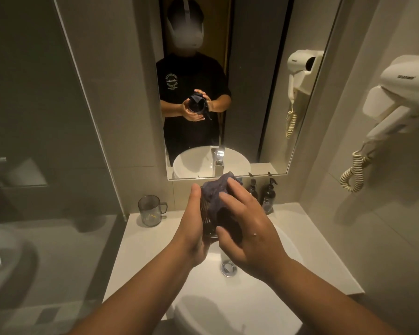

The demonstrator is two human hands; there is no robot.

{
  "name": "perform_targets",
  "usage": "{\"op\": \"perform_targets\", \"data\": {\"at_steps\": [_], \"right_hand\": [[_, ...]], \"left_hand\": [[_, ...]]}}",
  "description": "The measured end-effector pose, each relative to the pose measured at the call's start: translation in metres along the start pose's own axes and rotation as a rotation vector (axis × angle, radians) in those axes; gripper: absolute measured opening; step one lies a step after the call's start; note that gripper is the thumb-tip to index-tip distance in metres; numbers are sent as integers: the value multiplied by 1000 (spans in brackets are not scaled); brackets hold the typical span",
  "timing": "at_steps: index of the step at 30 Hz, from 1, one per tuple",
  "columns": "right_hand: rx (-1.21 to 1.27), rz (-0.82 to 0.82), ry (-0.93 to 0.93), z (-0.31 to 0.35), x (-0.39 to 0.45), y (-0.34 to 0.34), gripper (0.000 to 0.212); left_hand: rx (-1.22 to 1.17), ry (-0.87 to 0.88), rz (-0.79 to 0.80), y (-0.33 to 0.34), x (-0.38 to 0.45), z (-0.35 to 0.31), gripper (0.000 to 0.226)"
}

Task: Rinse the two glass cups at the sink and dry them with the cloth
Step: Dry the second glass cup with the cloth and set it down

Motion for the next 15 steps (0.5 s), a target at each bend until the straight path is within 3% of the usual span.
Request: {"op": "perform_targets", "data": {"at_steps": [4, 7, 11, 15], "right_hand": [[-186, 20, -60, 3, -4, 6, 55], [-146, -50, -9, 3, -7, 10, 46], [175, -66, 245, 3, -7, 9, 41], [757, 5, 668, -5, -5, 11, 37]], "left_hand": [[-56, 17, -17, 5, -2, 5, 70], [-81, 33, -18, 8, -5, 9, 69], [-66, 48, -30, 8, -6, 12, 69], [-134, -11, -39, 4, -6, 13, 75]]}}
Point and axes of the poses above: each hand's wrist, its own x-axis towards the middle knuckle, its own y-axis out of the palm, z = x × y, the point moved 3 cm from there along x, towards the middle knuckle, and after that the axes turned 14 degrees about -x, right-handed, at the moved point
